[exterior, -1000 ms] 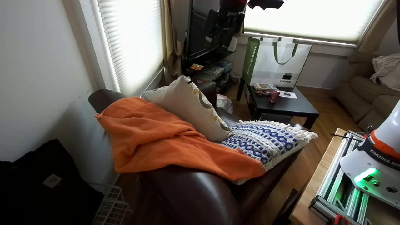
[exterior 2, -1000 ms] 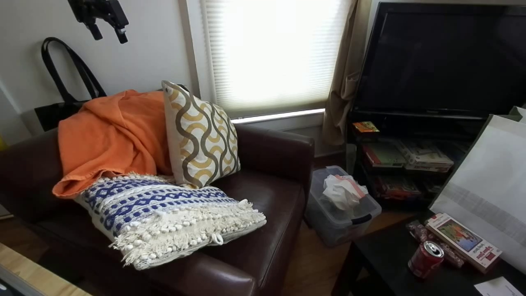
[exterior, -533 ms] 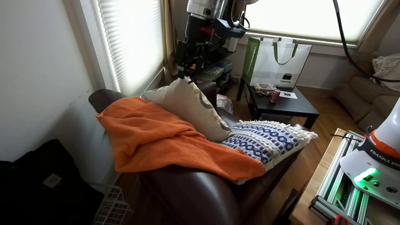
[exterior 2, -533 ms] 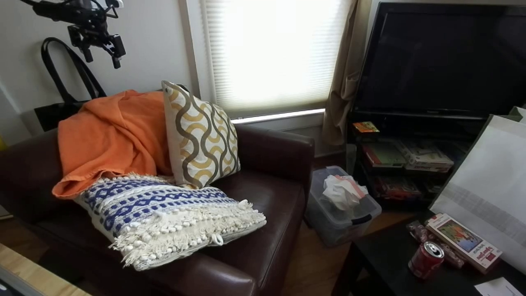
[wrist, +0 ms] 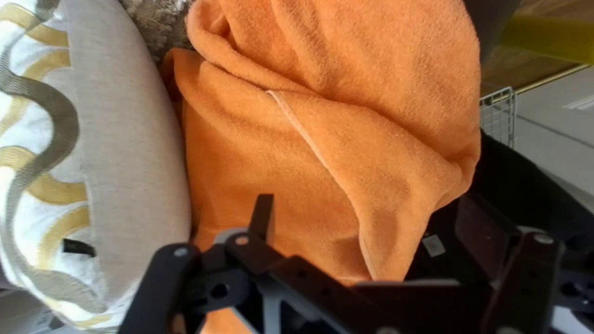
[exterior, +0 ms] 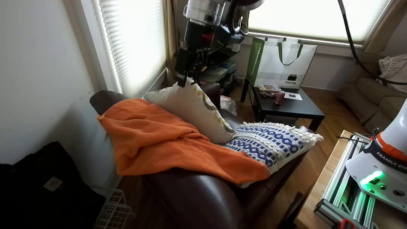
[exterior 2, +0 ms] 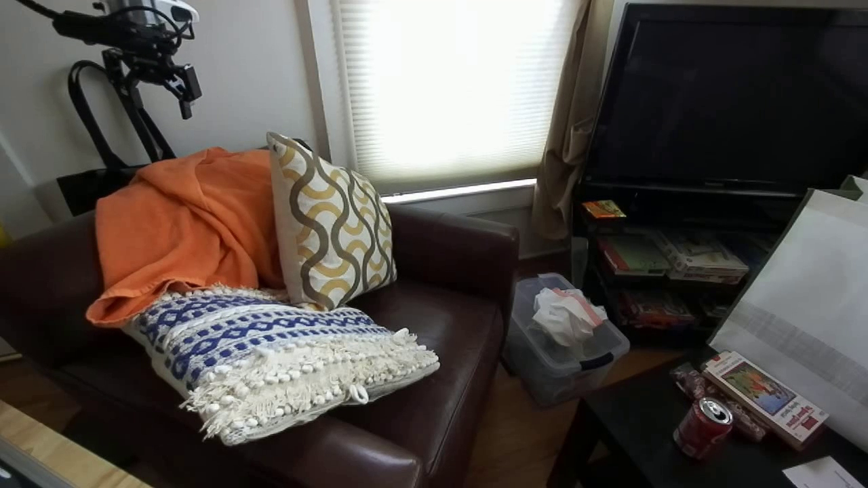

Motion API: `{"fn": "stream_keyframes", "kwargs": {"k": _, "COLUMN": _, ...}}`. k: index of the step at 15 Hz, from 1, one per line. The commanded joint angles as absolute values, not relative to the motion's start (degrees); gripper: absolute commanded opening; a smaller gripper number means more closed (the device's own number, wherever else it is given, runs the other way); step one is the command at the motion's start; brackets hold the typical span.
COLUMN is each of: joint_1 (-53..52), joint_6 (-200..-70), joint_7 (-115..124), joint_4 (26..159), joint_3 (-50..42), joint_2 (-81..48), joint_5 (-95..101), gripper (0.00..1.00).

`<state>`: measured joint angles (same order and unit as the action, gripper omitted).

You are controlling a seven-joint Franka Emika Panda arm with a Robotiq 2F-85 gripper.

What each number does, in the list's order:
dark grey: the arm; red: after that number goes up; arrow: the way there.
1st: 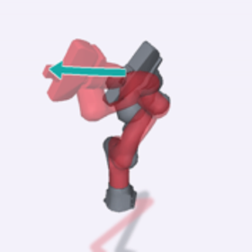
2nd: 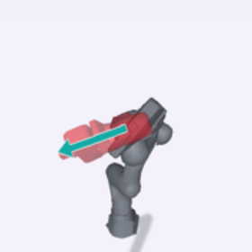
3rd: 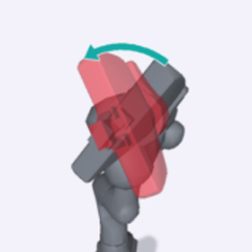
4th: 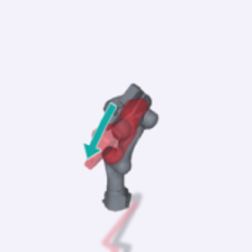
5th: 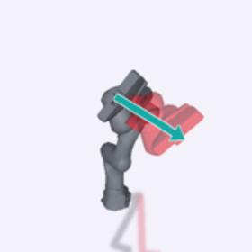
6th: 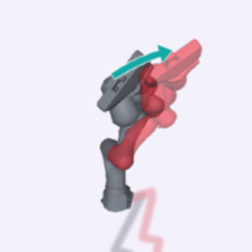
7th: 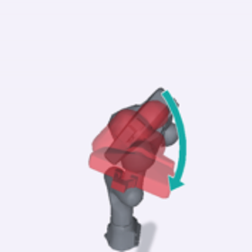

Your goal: Pick up the orange towel and use it to cover the pillow with brown curved stripes

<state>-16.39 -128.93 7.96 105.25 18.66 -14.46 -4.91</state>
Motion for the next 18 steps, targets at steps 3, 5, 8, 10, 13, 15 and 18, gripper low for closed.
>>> {"fn": "stream_keyframes", "kwargs": {"k": 3, "joint_1": -19.2, "joint_6": -133.5, "joint_7": -3.1, "joint_4": 100.8, "joint_3": 20.1, "joint_2": -25.9, "joint_5": -5.8, "gripper": 1.0}}
{"fn": "stream_keyframes", "kwargs": {"k": 5, "joint_1": -19.7, "joint_6": -133.1, "joint_7": -5.4, "joint_4": 98.1, "joint_3": 20.4, "joint_2": -29.8, "joint_5": -6.0, "gripper": 1.0}}
{"fn": "stream_keyframes", "kwargs": {"k": 8, "joint_1": -20.3, "joint_6": -131.8, "joint_7": -7.8, "joint_4": 94.6, "joint_3": 20.5, "joint_2": -34.0, "joint_5": -5.6, "gripper": 1.0}}
{"fn": "stream_keyframes", "kwargs": {"k": 10, "joint_1": -20.9, "joint_6": -132.6, "joint_7": -9.0, "joint_4": 92.5, "joint_3": 20.0, "joint_2": -36.6, "joint_5": -4.6, "gripper": 1.0}}
{"fn": "stream_keyframes", "kwargs": {"k": 13, "joint_1": -21.5, "joint_6": -132.4, "joint_7": -10.6, "joint_4": 89.4, "joint_3": 19.9, "joint_2": -39.8, "joint_5": -3.7, "gripper": 1.0}}
{"fn": "stream_keyframes", "kwargs": {"k": 15, "joint_1": -21.9, "joint_6": -132.0, "joint_7": -11.3, "joint_4": 87.7, "joint_3": 19.8, "joint_2": -41.4, "joint_5": -3.4, "gripper": 0.73}}
{"fn": "stream_keyframes", "kwargs": {"k": 18, "joint_1": -22.7, "joint_6": -131.8, "joint_7": -10.9, "joint_4": 86.5, "joint_3": 19.4, "joint_2": -42.4, "joint_5": -2.7, "gripper": 0.63}}
